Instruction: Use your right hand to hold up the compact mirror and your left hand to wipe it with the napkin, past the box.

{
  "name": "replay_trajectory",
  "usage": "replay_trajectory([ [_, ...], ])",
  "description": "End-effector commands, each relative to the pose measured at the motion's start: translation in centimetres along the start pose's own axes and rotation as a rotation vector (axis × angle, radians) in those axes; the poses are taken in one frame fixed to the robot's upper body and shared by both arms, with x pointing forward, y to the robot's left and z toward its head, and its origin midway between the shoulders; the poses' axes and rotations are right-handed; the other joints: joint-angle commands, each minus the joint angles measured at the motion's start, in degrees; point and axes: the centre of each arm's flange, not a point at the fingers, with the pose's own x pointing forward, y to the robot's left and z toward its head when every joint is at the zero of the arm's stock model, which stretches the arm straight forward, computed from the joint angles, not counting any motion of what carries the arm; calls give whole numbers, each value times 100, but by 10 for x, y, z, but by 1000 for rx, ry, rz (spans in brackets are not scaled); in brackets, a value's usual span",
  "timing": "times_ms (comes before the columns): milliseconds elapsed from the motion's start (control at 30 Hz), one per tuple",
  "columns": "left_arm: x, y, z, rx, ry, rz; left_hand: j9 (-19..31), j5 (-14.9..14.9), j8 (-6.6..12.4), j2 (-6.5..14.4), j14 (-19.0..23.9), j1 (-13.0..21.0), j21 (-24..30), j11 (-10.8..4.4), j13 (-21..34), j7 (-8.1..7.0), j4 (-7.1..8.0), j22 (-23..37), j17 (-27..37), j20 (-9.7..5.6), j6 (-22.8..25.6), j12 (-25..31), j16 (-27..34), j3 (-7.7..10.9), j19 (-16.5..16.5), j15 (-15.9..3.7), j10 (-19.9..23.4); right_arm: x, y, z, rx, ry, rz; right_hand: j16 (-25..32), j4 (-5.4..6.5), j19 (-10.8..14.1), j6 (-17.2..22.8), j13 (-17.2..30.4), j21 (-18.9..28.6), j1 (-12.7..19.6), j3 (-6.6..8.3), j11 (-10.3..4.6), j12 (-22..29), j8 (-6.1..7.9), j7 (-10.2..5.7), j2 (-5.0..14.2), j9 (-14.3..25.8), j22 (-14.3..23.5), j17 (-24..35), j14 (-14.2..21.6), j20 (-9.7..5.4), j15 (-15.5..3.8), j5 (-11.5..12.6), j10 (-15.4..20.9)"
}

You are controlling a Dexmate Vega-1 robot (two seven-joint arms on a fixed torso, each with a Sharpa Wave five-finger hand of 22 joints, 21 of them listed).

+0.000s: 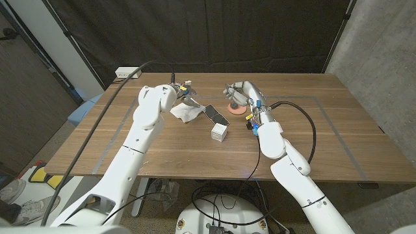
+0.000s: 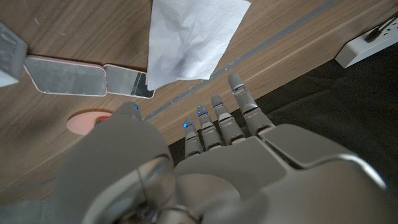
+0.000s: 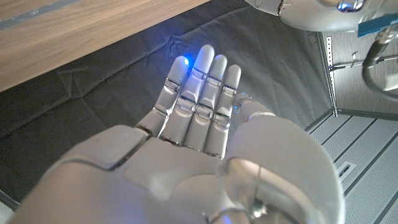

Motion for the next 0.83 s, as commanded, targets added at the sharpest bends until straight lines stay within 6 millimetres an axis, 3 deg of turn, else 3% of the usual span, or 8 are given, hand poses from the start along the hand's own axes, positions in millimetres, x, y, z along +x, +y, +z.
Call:
replay_trajectory([
  [33, -34, -4, -37, -384, -226, 503, -6, -20, 62, 82, -24, -119, -65, 38, -15, -45, 18, 12, -12, -1, 29, 56, 60, 19, -100, -20, 23, 4, 3, -9, 134, 1, 25, -357, 181, -329, -599, -255, -318, -472, -94, 170, 17, -354, 58, -84, -129, 13, -235, -734, 82, 338, -29, -714],
  [200, -33, -8, -49, -499, -327, 549, -19, -38, 35, 127, -121, -158, -150, 46, -45, -98, -10, 11, -32, -58, -79, 47, 43, 23, -223, -38, -34, 8, -4, -17, 171, 5, 32, -456, 259, -845, -1106, -535, -775, -896, -227, 223, 28, -537, 42, -155, -235, 14, -446, -1511, 202, 556, -39, -1471],
  [400, -29, -11, -58, -589, -403, 555, -43, -71, 13, 216, -410, -312, -326, 53, -115, -151, -21, 12, -76, -143, -258, -12, 4, -1, -454, -66, -345, 10, -15, -27, 213, 3, 5, -481, 355, -1680, -1842, -859, -1481, -1528, -524, 302, 22, -565, -5, -287, -338, 19, -779, -2773, 278, 782, -25, -2518],
  [500, -31, -13, -60, -587, -413, 557, -50, -79, 22, 245, -502, -371, -397, 44, -140, -179, -23, 13, -90, -201, -288, -10, 1, -13, -559, -50, -417, 9, -22, -32, 213, 15, -9, -489, 476, -2573, -2395, -954, -2094, -2064, -826, 305, 62, -567, -98, -358, -380, 23, -1010, -3717, 183, 863, -5, -3150],
  [533, -31, -14, -60, -587, -415, 560, -52, -81, 27, 254, -503, -387, -408, 1, -146, -179, -24, 14, -94, -198, -286, -8, 8, -16, -566, -66, -435, 9, -24, -32, 205, 22, -8, -500, 485, -2685, -2425, -961, -2175, -2130, -869, 302, 67, -556, -111, -372, -384, 24, -1047, -3865, 149, 843, -1, -3211],
  [600, -32, -17, -61, -584, -410, 555, -55, -84, 54, 270, -498, -414, -423, -20, -157, -171, -27, 16, -102, -220, -235, 14, 23, -19, -567, -126, -414, 6, -27, -33, 205, 38, -26, -494, 531, -3223, -2577, -975, -2556, -2419, -1044, 291, 75, -536, -145, -379, -395, 27, -1200, -4426, 163, 865, 26, -3510],
  [667, -30, -19, -62, -596, -404, 546, -57, -87, 59, 278, -485, -429, -432, -26, -164, -156, -30, 17, -107, -250, -228, 28, 34, -22, -565, -157, -397, 2, -30, -32, 211, 48, -58, -530, 509, -3393, -2665, -979, -2692, -2470, -1085, 271, 89, -543, -147, -352, -399, 29, -1260, -4745, 204, 859, 37, -3588],
  [833, -24, -22, -66, -621, -386, 533, -59, -90, 51, 292, -475, -453, -449, 24, -175, -114, -38, 18, -117, -254, -258, 33, 46, -25, -564, -168, -410, -1, -34, -30, 227, 20, -126, -496, 489, -3347, -2719, -980, -2711, -2483, -1105, 265, 109, -549, -142, -346, -400, 29, -1290, -4757, 273, 822, 40, -3588],
])
